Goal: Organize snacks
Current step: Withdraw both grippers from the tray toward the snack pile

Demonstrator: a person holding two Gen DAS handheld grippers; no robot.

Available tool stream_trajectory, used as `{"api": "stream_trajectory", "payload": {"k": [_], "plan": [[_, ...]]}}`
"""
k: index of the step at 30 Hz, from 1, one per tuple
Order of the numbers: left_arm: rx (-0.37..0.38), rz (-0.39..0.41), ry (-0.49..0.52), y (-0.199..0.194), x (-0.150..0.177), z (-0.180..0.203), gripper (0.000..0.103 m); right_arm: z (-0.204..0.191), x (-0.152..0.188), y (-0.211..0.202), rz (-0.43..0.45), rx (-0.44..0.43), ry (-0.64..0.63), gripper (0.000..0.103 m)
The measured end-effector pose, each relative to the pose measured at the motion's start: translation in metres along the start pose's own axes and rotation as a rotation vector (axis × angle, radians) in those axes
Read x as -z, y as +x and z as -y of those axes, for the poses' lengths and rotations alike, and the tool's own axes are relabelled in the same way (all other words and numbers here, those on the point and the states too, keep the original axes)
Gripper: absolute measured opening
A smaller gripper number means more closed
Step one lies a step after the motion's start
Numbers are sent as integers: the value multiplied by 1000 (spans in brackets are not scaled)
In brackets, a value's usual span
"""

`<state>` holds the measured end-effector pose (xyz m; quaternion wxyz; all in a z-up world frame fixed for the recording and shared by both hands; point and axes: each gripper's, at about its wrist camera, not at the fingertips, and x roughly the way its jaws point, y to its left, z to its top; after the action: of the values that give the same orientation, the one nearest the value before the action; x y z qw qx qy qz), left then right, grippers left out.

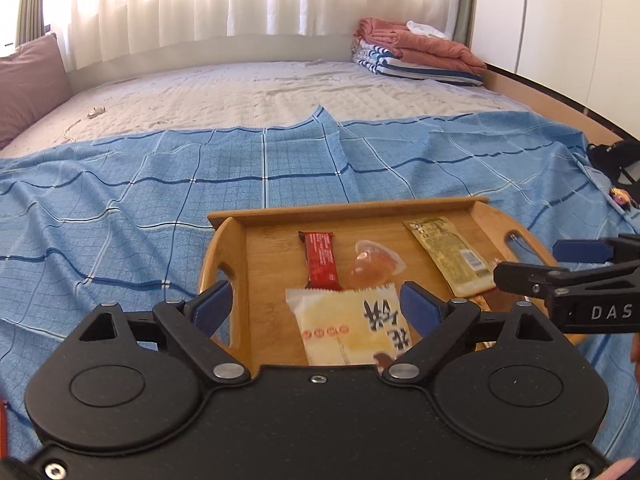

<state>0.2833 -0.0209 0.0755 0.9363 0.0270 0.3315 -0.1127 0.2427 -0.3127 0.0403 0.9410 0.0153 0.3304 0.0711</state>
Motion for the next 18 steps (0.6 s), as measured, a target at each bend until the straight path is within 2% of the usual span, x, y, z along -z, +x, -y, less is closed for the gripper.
{"api": "stream_trajectory", "payload": {"k": [10,18], "plan": [[47,43,34,-56,41,8,94,-6,36,-55,71,-31,-26,97],[88,38,3,-79,73,10,94,-15,72,-82,91,-32,-73,100]]}}
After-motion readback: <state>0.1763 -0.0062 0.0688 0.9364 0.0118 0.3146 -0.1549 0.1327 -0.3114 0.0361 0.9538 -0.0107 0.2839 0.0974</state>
